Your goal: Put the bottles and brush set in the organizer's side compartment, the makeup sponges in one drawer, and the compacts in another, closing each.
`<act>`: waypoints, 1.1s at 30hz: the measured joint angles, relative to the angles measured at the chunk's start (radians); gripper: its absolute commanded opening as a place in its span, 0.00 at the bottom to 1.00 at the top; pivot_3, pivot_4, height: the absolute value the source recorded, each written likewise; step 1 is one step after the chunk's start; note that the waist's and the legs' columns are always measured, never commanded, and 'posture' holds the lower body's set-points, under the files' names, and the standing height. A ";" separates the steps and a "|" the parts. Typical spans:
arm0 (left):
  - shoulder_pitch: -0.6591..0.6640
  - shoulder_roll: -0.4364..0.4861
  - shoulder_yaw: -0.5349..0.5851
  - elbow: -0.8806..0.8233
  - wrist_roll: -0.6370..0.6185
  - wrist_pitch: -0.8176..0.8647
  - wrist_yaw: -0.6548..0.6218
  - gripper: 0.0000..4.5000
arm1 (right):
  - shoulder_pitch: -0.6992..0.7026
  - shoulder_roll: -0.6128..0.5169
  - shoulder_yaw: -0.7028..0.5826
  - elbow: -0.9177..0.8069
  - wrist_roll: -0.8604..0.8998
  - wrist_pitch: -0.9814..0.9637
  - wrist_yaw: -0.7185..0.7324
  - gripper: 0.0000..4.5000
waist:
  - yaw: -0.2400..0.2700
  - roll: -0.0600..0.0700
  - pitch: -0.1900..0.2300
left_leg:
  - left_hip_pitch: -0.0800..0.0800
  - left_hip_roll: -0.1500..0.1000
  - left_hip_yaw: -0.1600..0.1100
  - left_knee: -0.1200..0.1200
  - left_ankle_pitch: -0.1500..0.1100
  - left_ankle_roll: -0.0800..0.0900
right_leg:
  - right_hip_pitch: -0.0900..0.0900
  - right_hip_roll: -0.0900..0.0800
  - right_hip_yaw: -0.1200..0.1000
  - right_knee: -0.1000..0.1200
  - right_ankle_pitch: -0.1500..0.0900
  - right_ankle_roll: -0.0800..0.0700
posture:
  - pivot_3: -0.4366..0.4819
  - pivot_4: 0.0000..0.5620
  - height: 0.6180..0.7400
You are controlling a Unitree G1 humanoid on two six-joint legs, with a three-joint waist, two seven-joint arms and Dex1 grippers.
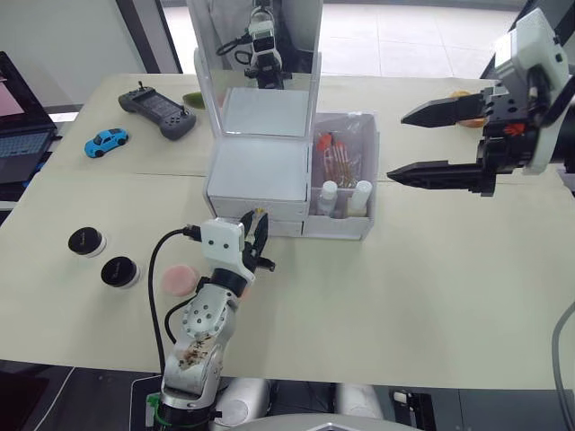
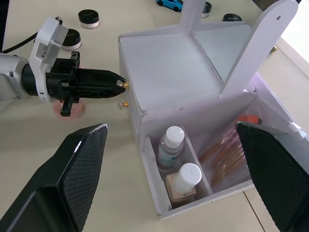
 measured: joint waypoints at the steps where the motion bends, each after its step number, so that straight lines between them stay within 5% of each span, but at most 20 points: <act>1: 0.001 0.002 -0.001 0.000 0.004 -0.001 -0.001 0.12 | 0.004 0.000 0.000 0.000 -0.001 -0.001 0.001 1.00 | 0.000 0.000 0.000 | 0.000 0.000 0.000 0.000 0.000 0.000 | 0.000 0.000 0.000 0.000 0.000 0.000 | 0.48 0.27 0.95; 29: 0.422 0.201 0.019 -0.455 -0.170 0.198 -0.071 0.12 | 0.101 0.175 0.015 0.138 -0.092 -0.227 0.108 1.00 | 0.002 -0.001 0.002 | 0.001 0.001 0.002 -0.003 -0.001 0.001 | 0.000 0.005 0.004 -0.002 0.000 0.000 | 0.48 0.27 0.95; 33: 0.433 0.202 0.060 -0.456 -0.275 0.218 -0.096 0.38 | 0.093 0.210 0.022 0.137 -0.109 -0.229 0.097 1.00 | -0.002 -0.001 0.002 | 0.002 0.002 0.003 -0.003 -0.001 0.001 | 0.000 0.006 0.006 -0.002 0.000 0.000 | 0.48 0.27 0.95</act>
